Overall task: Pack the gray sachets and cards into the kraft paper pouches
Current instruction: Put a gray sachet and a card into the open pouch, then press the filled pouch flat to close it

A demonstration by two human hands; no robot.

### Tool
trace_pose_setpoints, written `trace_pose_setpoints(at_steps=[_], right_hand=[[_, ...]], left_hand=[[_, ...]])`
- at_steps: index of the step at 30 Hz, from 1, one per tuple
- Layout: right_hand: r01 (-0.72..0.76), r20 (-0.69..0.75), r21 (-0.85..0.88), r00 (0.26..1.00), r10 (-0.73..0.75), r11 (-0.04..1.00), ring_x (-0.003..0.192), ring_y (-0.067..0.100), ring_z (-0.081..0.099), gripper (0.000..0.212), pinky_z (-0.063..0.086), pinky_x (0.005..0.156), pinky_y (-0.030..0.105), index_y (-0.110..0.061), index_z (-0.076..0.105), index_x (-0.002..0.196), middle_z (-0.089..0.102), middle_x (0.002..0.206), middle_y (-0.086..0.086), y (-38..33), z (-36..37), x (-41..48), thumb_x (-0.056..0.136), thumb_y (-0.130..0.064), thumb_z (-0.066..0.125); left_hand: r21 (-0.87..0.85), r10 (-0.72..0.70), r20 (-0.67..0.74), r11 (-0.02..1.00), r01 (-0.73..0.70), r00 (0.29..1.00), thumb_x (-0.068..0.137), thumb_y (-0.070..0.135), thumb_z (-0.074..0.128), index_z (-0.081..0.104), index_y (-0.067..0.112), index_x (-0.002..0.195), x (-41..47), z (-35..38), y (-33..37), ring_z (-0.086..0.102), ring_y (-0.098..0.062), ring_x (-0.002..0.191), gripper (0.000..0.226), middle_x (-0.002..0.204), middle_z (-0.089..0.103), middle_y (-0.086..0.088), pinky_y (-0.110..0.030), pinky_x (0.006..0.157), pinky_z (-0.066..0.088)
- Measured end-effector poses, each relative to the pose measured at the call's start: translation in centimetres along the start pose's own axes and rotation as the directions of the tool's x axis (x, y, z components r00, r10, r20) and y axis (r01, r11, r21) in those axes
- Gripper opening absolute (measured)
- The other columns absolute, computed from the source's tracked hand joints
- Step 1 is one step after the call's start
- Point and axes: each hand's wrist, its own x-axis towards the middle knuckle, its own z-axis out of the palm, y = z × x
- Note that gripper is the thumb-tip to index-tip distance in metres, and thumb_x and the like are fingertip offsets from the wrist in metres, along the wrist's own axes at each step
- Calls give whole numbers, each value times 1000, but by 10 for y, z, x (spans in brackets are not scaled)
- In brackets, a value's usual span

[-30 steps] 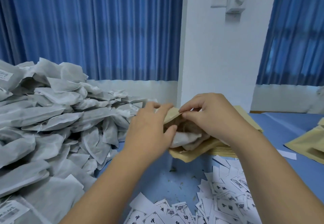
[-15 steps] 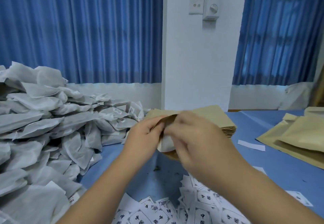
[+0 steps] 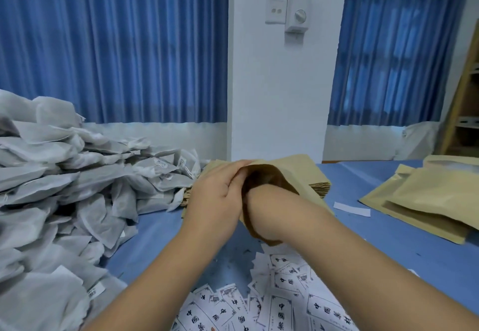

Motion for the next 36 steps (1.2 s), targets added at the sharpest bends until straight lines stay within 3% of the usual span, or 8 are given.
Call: trace_pose_setpoints(at_steps=[3,6,11,19,22,28,31,36], right_hand=[[15,-235,76,972,3,997,114,33,52,39,42,93,39,-6,50,130,54,125,15,9,3,7,93,-17,52],[97,-398,141,917,-34,985,99,30,59,23,45,75,33,-9,59,115,61,112,13,7,5,3,96,-12,45],[320,-582,190,798,-156,928,99,22,54,35,48,81,37,-15,63,109,55,110,1,8,9,-20,84,2,46],[523,-808,106,541,-234,845,86,28,59,30,50,67,38,-2,69,97,61,100,11,7,76,-65,73,8,54],[512,-788,160,581,-203,844,82,24,58,27,49,64,35,-6,71,93,61,93,6,14,97,-69,73,8,58],[457,-424,459,866,-264,762,86,-3,49,34,42,72,20,-33,70,103,52,98,-18,34,111,-72,87,-12,51],[465,-288,499,885,-366,731,97,-7,46,43,36,76,8,-38,67,113,49,113,-24,33,115,-74,86,-9,50],[492,-230,491,869,-438,718,105,-21,31,44,24,75,-3,-44,62,118,42,123,-31,34,114,-76,87,-15,56]], left_hand=[[-37,-14,-35,999,13,999,98,11,51,72,32,106,1,0,6,58,0,99,31,98,67,27,-11,88,40],[-40,-49,-93,998,45,994,98,10,49,72,23,111,5,-4,2,58,0,99,29,103,69,14,-9,88,41],[-24,-123,-93,992,121,988,101,13,44,71,23,111,5,-11,-13,58,-3,99,30,103,69,10,-11,85,42],[46,-179,-182,981,190,967,100,11,44,54,16,70,4,-12,-23,44,-7,65,32,66,51,4,-16,60,34],[46,-207,-171,975,218,963,100,12,43,58,4,78,2,-11,-23,45,-16,69,28,71,55,-3,-28,64,35],[-16,-342,-192,938,346,920,98,19,43,47,6,69,5,-17,-22,37,-14,61,33,59,41,-3,-34,58,35],[-99,-393,-74,917,385,917,90,27,46,55,-6,87,7,-17,-17,47,-21,67,34,70,49,-16,-51,73,53],[-154,-422,69,891,428,904,89,29,48,61,-3,92,4,-16,-12,52,-23,71,35,75,55,-14,-64,80,50]])
